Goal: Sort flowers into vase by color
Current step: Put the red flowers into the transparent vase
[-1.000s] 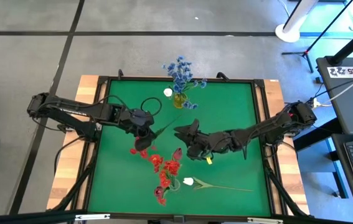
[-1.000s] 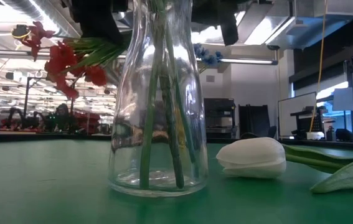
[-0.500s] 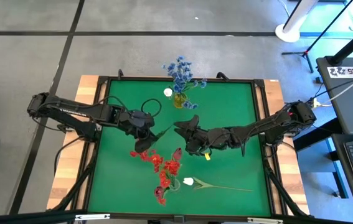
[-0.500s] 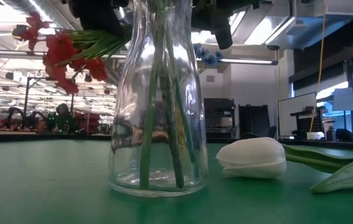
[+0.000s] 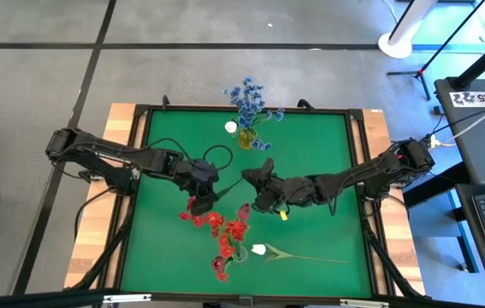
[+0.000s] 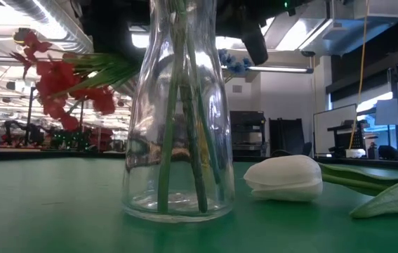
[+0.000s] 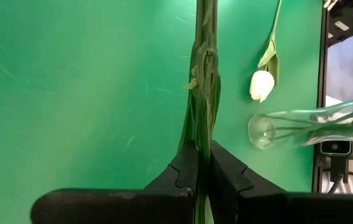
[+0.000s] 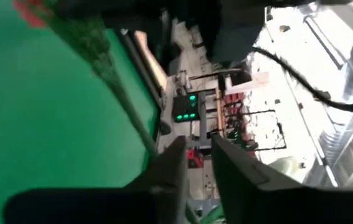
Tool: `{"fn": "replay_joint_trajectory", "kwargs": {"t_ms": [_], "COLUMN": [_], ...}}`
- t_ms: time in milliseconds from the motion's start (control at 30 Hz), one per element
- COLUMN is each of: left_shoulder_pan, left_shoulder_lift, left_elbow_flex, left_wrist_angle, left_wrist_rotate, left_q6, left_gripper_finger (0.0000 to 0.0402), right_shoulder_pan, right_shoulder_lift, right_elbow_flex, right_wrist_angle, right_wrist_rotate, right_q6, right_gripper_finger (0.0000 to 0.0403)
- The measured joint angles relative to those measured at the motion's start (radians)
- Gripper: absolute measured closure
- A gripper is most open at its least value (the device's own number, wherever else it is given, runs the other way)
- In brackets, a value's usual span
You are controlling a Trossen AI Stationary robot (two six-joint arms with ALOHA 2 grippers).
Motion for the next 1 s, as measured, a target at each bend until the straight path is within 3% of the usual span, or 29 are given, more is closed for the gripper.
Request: {"fn": "replay_joint_trajectory", "kwargs": {"t_ms": [133, 233, 333, 700, 867, 1000], "left_shoulder_pan": [0.0, 0.0, 0.008, 0.029, 0.011, 0.0], "left_shoulder_lift": [-0.005, -0.007, -0.007, -0.007, -0.007, -0.007], "left_elbow_flex": [0.0, 0.0, 0.0, 0.0, 0.0, 0.0], "left_wrist_angle": [-0.001, -0.01, -0.02, -0.001, 0.022, 0.026], "left_wrist_rotate": [-0.001, -0.003, -0.007, 0.006, 0.037, 0.04], "left_q6": [0.001, 0.002, 0.002, 0.001, 0.001, -0.001], "left_gripper_finger": [0.0388, 0.0388, 0.0388, 0.0388, 0.0388, 0.0388], "right_shoulder_pan": [0.0, 0.0, 0.002, 0.002, -0.007, -0.019], "right_shoulder_lift": [0.0, 0.0, 0.0, 0.0, 0.0, 0.0], "right_elbow_flex": [0.0, 0.0, 0.0, 0.0, 0.0, 0.0], "right_wrist_angle": [-0.031, -0.053, -0.057, -0.058, -0.095, -0.123], "right_wrist_rotate": [0.022, 0.009, -0.025, -0.082, -0.076, -0.064], "right_q6": [0.025, 0.069, 0.101, 0.132, 0.124, 0.126], "right_gripper_finger": [0.0385, 0.0396, 0.0373, 0.0228, 0.0219, 0.0248]}}
